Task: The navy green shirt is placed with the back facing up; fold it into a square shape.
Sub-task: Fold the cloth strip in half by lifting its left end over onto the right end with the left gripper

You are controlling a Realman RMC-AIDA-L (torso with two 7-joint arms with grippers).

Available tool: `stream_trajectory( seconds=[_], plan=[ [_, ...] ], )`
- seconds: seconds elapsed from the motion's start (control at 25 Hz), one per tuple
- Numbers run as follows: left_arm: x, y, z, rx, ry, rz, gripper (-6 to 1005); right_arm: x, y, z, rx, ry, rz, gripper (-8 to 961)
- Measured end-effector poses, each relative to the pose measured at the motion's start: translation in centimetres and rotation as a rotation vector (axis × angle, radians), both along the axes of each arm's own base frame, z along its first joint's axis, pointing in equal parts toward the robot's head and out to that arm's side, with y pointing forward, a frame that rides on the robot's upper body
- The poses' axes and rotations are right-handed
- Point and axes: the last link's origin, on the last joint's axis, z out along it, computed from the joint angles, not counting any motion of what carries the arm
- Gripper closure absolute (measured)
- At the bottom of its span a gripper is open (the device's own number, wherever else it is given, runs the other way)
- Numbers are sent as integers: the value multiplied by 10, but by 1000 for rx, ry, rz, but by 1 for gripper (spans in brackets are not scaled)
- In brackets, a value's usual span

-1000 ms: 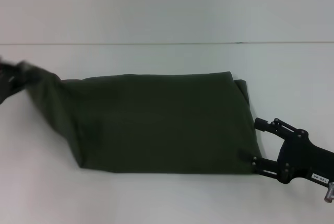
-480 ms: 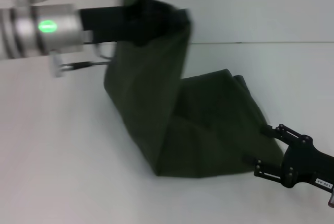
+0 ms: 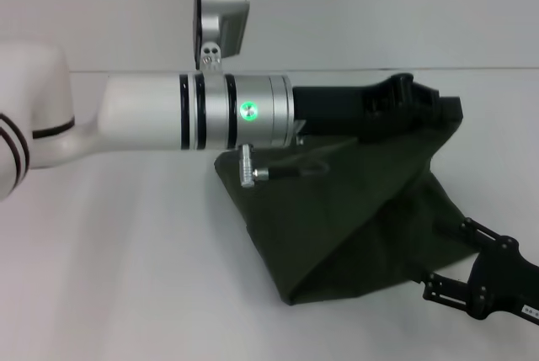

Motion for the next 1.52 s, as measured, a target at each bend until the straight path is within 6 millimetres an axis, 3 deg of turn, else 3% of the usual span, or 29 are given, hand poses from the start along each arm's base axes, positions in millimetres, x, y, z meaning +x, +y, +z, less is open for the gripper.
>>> stream_trajectory(
  seconds=[0.36, 0.76, 1.08, 1.28, 1.52],
  plan=[
    [-4, -1, 7, 15, -42, 4, 984, -11, 23, -13, -14, -11, -22, 39],
    [0, 0, 11, 21, -62, -13, 983, -31, 69, -39, -11, -97, -85, 39],
    [1, -2, 9, 24, -61, -24, 984, -39, 92, -23, 101, -26, -132, 39],
    [-3, -5, -2, 32, -49, -19, 983, -46, 117, -17, 155, -58, -163, 39],
    [-6, -11, -15, 42, -56, -12, 983, -51, 131, -15, 176, -100, -170, 39]
  ],
)
